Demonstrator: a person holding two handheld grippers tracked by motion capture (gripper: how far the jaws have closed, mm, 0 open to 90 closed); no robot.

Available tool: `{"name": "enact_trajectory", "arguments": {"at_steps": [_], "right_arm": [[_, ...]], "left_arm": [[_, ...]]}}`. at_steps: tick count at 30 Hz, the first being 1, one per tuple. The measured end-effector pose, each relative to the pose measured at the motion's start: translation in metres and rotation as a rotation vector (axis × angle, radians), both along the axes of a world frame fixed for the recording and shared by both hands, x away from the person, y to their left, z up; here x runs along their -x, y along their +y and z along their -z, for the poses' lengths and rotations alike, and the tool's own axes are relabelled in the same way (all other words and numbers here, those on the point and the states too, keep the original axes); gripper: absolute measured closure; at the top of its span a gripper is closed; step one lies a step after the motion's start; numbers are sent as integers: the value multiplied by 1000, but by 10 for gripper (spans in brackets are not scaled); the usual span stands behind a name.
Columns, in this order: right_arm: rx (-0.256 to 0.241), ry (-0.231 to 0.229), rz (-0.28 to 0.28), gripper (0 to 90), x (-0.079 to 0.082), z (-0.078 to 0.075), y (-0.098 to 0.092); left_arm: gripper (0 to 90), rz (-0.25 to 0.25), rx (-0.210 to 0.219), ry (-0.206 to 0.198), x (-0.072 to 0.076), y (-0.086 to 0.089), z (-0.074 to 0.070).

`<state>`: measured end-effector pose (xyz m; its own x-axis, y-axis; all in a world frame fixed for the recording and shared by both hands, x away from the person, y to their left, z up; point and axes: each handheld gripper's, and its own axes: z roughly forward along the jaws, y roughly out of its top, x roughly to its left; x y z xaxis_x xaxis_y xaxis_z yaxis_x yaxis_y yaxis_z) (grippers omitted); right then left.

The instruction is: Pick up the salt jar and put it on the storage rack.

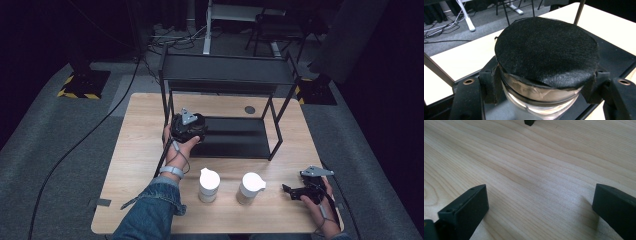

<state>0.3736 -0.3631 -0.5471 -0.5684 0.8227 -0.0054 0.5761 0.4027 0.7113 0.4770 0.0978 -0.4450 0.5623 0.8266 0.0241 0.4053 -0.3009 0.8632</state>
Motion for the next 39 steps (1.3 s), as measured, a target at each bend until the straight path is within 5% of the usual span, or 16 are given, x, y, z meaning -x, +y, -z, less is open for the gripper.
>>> {"name": "enact_trajectory", "arguments": {"at_steps": [39], "right_arm": [[0,0,-2,3,0,0,0]], "left_arm": [[313,-7,-22,83,-31,-8,42]]}}
